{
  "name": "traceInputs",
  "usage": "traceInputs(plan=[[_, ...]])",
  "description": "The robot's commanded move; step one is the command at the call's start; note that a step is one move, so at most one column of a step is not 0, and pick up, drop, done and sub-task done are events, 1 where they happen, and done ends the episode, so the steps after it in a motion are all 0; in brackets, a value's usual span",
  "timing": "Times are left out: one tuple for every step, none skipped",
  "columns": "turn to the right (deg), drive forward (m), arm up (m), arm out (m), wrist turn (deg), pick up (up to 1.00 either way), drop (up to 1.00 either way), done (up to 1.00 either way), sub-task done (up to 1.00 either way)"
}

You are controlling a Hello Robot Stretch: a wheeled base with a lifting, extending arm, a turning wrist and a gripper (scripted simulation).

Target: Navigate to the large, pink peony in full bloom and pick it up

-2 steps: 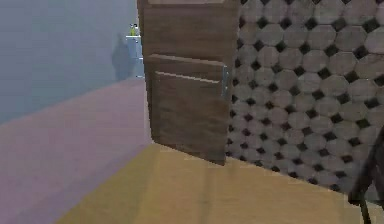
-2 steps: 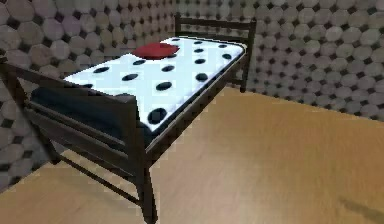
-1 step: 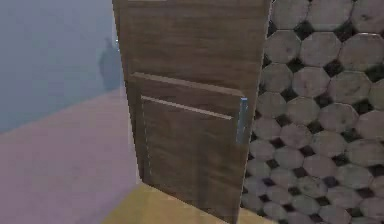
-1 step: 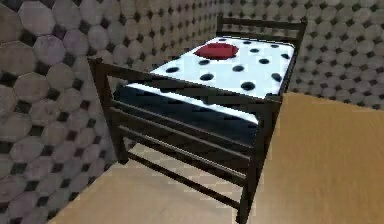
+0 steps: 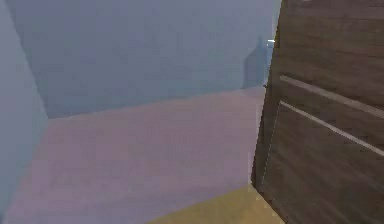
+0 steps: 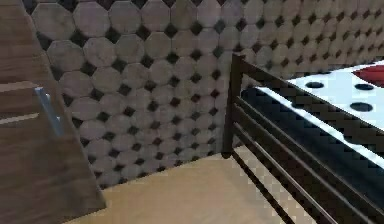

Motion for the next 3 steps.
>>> traceInputs(plan=[[0.0,1.00,0.00,0.00,0.0,0.00,0.00,0.00,0.00],[0.0,0.35,0.00,0.00,0.0,0.00,0.00,0.00,0.00],[18.0,0.00,0.00,0.00,0.0,0.00,0.00,0.00,0.00]])
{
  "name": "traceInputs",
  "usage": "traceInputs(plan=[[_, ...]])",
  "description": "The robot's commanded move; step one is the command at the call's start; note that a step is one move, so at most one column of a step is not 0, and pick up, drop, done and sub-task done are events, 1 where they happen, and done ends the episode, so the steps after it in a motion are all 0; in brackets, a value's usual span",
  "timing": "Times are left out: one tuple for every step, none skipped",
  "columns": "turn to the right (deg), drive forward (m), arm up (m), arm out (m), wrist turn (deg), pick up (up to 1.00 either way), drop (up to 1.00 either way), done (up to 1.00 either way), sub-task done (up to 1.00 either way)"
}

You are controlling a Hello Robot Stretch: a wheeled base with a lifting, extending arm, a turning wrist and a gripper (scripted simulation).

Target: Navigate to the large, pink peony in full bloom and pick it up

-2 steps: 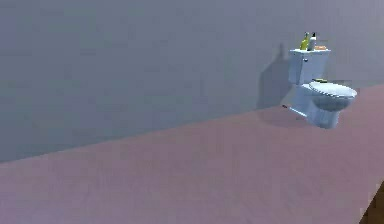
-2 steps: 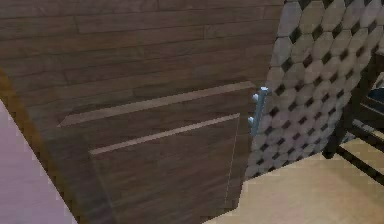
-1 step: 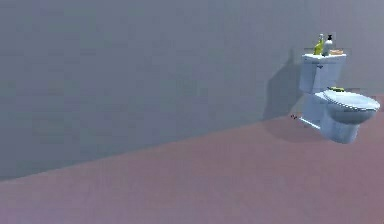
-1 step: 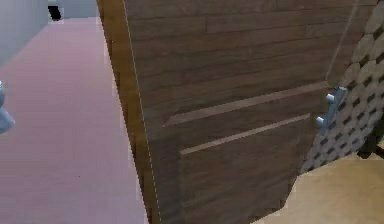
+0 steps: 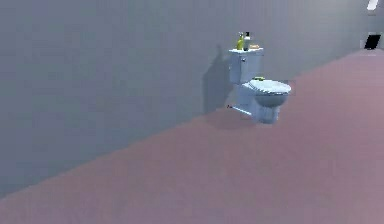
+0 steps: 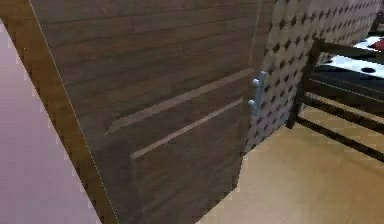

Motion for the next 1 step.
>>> traceInputs(plan=[[0.0,0.60,0.00,0.00,0.0,0.00,0.00,0.00,0.00]])
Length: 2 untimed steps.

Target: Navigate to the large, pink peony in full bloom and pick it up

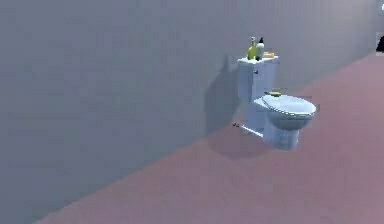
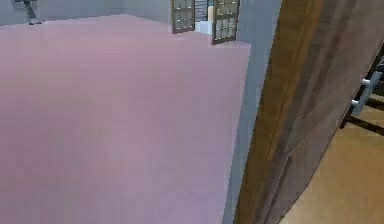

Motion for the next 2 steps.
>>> traceInputs(plan=[[45.0,0.00,0.00,0.00,0.0,0.00,0.00,0.00,0.00],[3.0,0.00,0.00,0.00,0.0,0.00,0.00,0.00,0.00]])
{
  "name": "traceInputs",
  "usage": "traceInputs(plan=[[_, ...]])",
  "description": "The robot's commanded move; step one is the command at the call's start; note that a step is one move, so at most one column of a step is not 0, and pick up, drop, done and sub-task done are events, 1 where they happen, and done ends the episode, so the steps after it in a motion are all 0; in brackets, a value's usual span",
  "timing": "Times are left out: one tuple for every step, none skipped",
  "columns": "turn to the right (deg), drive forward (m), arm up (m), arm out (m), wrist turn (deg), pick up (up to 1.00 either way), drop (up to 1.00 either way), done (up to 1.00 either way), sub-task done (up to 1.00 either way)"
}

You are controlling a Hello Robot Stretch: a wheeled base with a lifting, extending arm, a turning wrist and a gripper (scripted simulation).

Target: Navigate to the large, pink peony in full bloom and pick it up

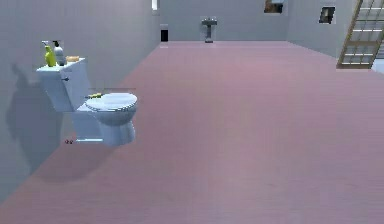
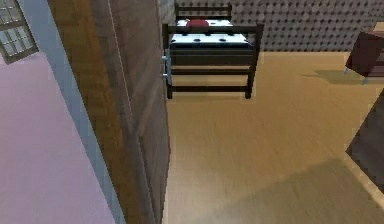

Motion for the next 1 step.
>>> traceInputs(plan=[[0.0,0.40,0.00,0.00,0.0,0.00,0.00,0.00,0.00]])
